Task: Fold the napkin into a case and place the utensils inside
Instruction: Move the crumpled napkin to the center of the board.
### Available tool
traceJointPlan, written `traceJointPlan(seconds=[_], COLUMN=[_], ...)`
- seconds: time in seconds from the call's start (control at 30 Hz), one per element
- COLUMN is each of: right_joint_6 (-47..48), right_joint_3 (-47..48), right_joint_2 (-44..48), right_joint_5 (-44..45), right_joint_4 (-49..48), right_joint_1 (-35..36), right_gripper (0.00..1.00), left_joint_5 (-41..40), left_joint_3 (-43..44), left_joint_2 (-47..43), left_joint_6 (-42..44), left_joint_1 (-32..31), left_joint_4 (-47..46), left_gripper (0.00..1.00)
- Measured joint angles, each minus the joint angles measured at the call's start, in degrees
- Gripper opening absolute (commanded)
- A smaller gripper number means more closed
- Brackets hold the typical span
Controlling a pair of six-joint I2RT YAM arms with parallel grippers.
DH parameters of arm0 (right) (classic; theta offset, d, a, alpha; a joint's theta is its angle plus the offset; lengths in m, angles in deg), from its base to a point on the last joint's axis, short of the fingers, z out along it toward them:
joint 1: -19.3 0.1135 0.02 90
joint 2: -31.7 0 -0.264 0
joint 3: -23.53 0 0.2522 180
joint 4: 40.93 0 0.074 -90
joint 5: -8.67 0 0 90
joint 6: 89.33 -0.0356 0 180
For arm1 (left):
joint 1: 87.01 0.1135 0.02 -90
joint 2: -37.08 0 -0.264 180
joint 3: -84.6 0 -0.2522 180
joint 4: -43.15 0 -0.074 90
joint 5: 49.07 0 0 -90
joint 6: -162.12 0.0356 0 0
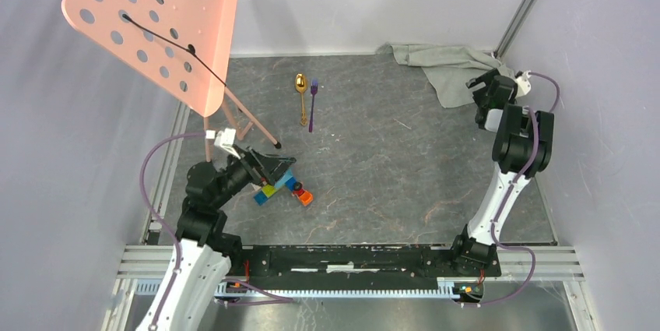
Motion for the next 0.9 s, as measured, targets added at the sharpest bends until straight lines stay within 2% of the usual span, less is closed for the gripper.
traceJointPlan(seconds=[0.13, 0.2, 0.23, 0.3, 0.37, 0.4, 0.47, 0.53, 0.7, 0.87, 0.9], right_joint_6=[-0.3, -0.9, -1.0, -1.0, -0.5, -0.5, 0.4, 1.2, 6.2, 11.3, 12.5], right_joint_3=[11.4, 16.1, 18.1, 21.7, 23.1, 22.8, 20.2, 13.6, -14.8, -33.8, -37.6], right_joint_2=[-7.1, -10.1, -11.2, -13.7, -14.9, -15.0, -13.8, -9.6, 13.9, 34.0, 37.4], right_joint_5=[-1.7, -2.8, -3.2, -4.6, -6.1, -6.9, -8.2, -9.1, -8.7, -13.6, -15.9], right_joint_4=[3.5, 4.9, 5.7, 7.0, 8.4, 9.1, 8.3, 7.2, 10.1, 11.6, 11.4], right_joint_1=[0.1, 0.2, 0.2, 0.5, 0.7, 1.0, 1.7, 3.0, 12.2, 25.9, 27.8], right_gripper=[0.82, 0.69, 0.58, 0.28, 0.06, 0.0, 0.0, 0.0, 0.0, 0.0, 0.04], left_joint_5=[2.6, 2.6, 2.6, 1.8, 1.0, 0.4, -1.0, -2.7, -6.8, -10.8, -11.4], left_joint_3=[1.0, 1.9, 2.1, 2.5, 2.8, 2.8, 2.8, 2.8, 2.8, 1.4, 1.0], left_joint_2=[9.6, 12.6, 13.2, 13.9, 14.8, 15.2, 15.9, 16.7, 17.9, 16.6, 16.2], left_joint_6=[0.5, 1.0, 1.3, 1.9, 2.3, 2.4, 2.7, 2.9, 2.9, 2.8, 2.8], left_joint_1=[-2.6, -5.1, -6.1, -8.7, -11.1, -12.0, -14.1, -15.8, -19.8, -23.9, -24.6], left_joint_4=[-3.7, -4.7, -5.2, -6.6, -8.4, -9.2, -10.6, -11.6, -12.6, -13.3, -13.3], left_gripper=[1.0, 1.0, 1.0, 1.0, 1.0, 1.0, 1.0, 1.0, 1.0, 1.0, 1.0])
